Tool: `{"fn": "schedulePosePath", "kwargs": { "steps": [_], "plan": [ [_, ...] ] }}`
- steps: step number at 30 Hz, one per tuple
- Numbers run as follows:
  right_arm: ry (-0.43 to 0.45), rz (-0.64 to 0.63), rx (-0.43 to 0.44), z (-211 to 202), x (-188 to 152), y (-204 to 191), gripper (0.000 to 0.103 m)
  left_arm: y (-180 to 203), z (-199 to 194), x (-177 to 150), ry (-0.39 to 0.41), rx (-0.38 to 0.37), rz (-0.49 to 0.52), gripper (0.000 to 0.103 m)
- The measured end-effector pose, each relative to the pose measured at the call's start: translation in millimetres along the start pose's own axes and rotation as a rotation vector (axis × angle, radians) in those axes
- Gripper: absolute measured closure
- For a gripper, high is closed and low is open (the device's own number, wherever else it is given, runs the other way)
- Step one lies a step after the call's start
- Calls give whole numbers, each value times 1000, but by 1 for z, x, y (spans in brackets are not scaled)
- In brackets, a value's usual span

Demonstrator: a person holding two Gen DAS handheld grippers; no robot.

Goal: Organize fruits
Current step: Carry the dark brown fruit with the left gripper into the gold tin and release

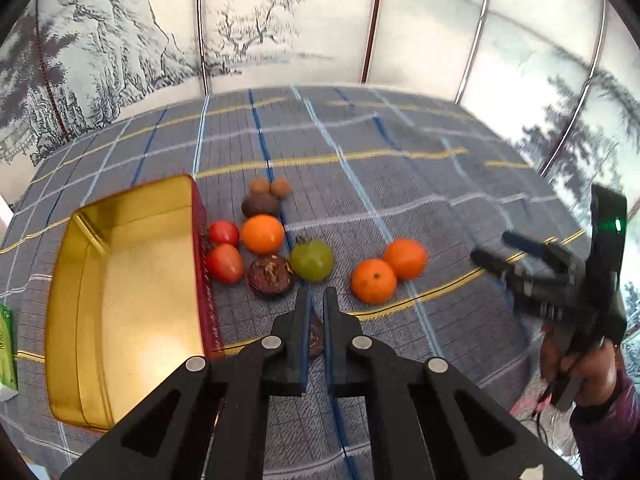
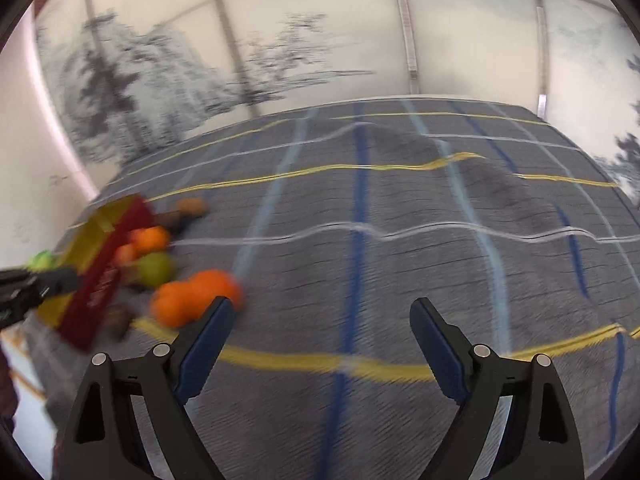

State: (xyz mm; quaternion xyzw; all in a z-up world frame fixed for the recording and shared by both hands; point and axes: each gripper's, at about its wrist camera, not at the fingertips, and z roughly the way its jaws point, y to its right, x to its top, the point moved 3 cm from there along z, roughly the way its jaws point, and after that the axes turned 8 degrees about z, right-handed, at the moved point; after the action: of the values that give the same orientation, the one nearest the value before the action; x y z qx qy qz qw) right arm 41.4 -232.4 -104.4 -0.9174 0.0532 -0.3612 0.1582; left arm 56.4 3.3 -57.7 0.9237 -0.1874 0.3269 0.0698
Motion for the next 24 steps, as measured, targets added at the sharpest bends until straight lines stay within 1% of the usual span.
{"fn": "schedulePosePath", "kwargs": {
  "steps": [1,3,5,7,8,10,13,14,17,21,22,24],
  "plan": [
    [-2,-33,33,-8,-4,-15,13,-2,-3,1,3,1,-1,99],
    [-2,-81,59,-15,-10,-33,13,-3,-7,0,1,-21,9,99],
    [4,-131,56,-17,-16,-47,13,3,-4,-3,-25,-32,41,90],
    [5,-165,28,-11,-21,-52,13,12,5,-8,-59,-25,74,53],
    [-13,-162,13,-5,-22,-51,13,16,7,-10,-53,0,95,48],
    [-28,-129,29,-2,-23,-46,13,21,14,-13,-47,42,137,48],
    [-29,-114,28,-3,-24,-38,13,17,29,-15,-80,74,151,48],
    [-28,-114,31,-3,-23,-38,13,14,36,-16,-101,77,145,48],
    [-20,-117,31,-4,-22,-35,13,6,51,-21,-146,49,125,48],
    [-30,-99,40,1,-22,-33,13,7,66,-27,-181,52,147,49],
    [-35,-96,40,3,-22,-32,13,6,70,-30,-200,42,144,55],
    [-42,-94,44,5,-23,-33,13,9,71,-30,-189,70,173,70]
  ]
}}
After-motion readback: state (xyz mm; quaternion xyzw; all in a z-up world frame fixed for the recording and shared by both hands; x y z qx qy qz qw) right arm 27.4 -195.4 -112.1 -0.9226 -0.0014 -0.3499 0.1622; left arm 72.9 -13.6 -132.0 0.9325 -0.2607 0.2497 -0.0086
